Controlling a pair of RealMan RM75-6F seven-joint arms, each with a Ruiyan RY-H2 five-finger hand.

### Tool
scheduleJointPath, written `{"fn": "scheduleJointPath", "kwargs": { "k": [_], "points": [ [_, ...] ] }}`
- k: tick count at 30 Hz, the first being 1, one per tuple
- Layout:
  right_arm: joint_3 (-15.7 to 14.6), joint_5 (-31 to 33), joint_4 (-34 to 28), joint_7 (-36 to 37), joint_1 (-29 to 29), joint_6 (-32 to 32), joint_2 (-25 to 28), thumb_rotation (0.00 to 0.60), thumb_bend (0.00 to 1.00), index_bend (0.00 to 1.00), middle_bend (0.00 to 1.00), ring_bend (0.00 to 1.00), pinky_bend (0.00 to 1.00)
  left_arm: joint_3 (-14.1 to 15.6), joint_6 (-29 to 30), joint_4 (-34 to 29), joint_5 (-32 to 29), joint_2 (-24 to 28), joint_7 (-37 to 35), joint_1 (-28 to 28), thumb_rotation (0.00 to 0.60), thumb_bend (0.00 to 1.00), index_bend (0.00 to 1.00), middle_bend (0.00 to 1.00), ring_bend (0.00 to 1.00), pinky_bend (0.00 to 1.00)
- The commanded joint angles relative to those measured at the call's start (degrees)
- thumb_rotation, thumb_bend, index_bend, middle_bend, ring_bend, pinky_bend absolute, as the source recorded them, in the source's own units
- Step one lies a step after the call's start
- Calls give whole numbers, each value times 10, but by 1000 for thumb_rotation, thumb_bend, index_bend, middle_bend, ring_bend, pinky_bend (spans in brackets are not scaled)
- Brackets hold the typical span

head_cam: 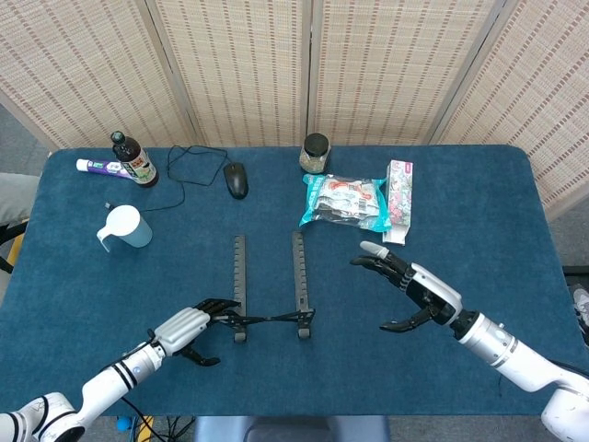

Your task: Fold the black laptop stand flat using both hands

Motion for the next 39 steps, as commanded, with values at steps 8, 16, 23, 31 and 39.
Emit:
{"fn": "scheduleJointPath", "kwargs": {
  "k": [8, 16, 23, 31, 39],
  "points": [
    [5, 4, 5, 2, -3, -5, -4, 600, 0, 0, 177, 5, 25, 10, 0, 6, -4, -4, -12, -5, 600, 171, 164, 49, 13, 19],
    [8, 3, 8, 0, -5, -5, -5, 600, 0, 0, 177, 5, 25, 8, 6, 5, -7, 0, -9, -9, 600, 171, 164, 49, 12, 19],
    [16, 14, -8, -103, -9, -22, 9, 600, 4, 0, 177, 5, 25, -8, 39, -5, -24, 21, 18, 1, 600, 171, 164, 49, 13, 19],
    [41, 74, -86, -327, -2, -98, 37, 600, 16, 0, 177, 5, 25, -25, 93, -27, -58, 55, 84, 34, 600, 172, 164, 49, 12, 19],
    [84, 150, -136, -433, 46, -211, 31, 600, 13, 0, 171, 5, 25, -34, 145, -55, -73, 88, 130, 68, 600, 171, 164, 49, 12, 18]
  ]
}}
